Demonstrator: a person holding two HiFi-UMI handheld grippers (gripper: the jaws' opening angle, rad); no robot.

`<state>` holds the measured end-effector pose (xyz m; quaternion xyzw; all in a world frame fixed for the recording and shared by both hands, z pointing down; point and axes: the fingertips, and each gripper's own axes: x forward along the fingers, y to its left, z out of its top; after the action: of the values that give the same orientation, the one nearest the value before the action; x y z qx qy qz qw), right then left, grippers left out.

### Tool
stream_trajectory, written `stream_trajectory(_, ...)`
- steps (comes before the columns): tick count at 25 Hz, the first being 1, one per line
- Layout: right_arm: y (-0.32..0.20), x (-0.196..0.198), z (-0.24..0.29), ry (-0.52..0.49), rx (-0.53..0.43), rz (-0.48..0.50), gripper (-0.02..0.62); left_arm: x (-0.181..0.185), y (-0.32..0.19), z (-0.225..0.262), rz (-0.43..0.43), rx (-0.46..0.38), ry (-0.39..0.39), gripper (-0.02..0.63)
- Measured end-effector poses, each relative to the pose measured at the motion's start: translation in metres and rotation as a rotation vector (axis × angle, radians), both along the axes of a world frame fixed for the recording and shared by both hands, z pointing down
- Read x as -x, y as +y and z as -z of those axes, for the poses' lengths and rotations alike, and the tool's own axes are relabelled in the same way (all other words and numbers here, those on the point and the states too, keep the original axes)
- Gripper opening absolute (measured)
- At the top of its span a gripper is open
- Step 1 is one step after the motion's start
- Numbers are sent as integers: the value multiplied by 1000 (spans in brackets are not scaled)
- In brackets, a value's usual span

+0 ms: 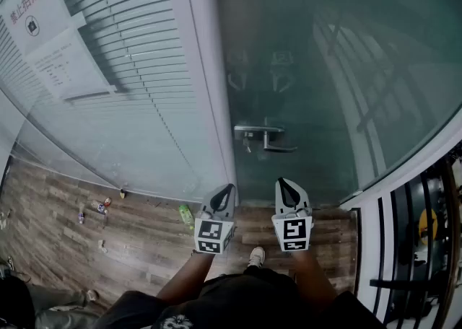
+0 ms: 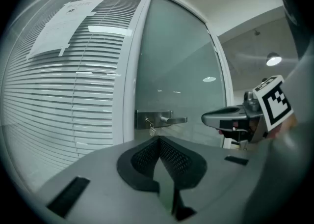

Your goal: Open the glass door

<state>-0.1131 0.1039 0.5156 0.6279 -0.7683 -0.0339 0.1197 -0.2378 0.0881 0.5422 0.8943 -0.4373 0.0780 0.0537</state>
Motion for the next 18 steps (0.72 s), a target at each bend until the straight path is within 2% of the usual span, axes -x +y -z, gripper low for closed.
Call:
stream_trajectory(3, -23, -11, 1, 58, 10, 60, 12, -14, -16, -4, 15, 11, -17, 6)
stream_trajectory(6, -43, -19, 2, 170, 30, 126, 14, -22, -28, -10, 30, 22, -30, 6)
stream_trajectory(7, -50, -20, 3, 225, 40, 152, 23, -22, -32, -12, 38, 18, -35, 6)
stream_trajectory(11, -71, -13, -4, 495, 90, 284, 125, -22, -48, -18, 62, 13, -50, 6)
stream_trajectory(14, -88, -13, -17, 690, 135, 357, 146, -23, -59, -22, 65, 4, -54, 6)
stream_trajectory(18, -98, -23, -41, 863, 207, 423, 167, -32, -68, -35, 54, -10, -53, 6)
